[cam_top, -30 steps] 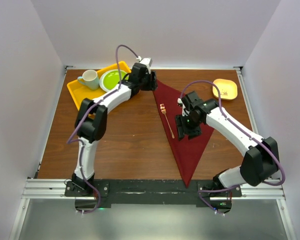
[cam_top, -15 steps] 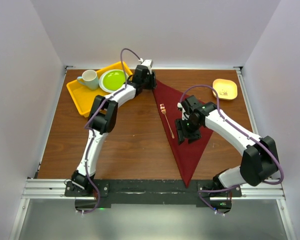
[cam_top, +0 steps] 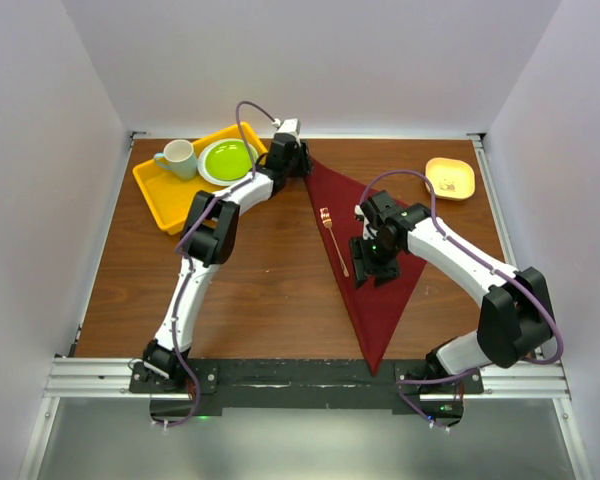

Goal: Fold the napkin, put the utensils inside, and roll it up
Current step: Fold the napkin

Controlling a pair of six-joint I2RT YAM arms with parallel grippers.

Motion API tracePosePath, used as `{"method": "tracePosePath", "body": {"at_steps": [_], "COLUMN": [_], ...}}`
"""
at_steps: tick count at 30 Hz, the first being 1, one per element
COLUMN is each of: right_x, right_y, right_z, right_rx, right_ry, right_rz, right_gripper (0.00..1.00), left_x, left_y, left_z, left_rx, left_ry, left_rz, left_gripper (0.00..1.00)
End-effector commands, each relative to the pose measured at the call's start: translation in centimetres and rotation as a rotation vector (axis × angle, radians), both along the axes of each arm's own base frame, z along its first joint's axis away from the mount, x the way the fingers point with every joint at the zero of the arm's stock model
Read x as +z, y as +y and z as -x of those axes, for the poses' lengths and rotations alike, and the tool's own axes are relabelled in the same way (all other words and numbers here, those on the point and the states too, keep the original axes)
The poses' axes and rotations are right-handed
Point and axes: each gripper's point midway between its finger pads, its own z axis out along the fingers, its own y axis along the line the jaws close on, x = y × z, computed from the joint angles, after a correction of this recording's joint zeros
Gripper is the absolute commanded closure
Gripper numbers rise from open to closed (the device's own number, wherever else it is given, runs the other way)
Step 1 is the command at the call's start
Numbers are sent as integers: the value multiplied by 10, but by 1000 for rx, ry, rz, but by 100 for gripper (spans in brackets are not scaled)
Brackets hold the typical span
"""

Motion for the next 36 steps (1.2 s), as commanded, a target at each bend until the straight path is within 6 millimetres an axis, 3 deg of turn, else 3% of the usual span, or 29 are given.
{"method": "tracePosePath", "body": {"at_steps": [1, 6, 12, 22, 30, 36], "right_x": [5, 6, 7, 8, 9, 11], "right_y": [6, 6, 6, 2, -1, -6], "right_z": [-3, -3, -4, 3, 10, 15], "right_rx": [-25, -32, -44, -71, -91, -99], "right_ry": [-17, -21, -24, -17, -11, -18], "right_rz": [-38, -35, -32, -28, -31, -25], "right_gripper": [43, 44, 44, 44, 44, 44], "left_x": [25, 11, 10, 4, 21, 33], "left_y": [25, 28, 18, 25, 6, -2], "left_z": [-29, -34, -39, -49, -54, -52], "left_rx": [130, 126, 65, 88, -5, -43], "left_ry": [-94, -72, -91, -98, -164, -188], "left_rz": [29, 92, 199, 242, 345, 394], "left_gripper": [46, 47, 54, 60, 67, 84]}}
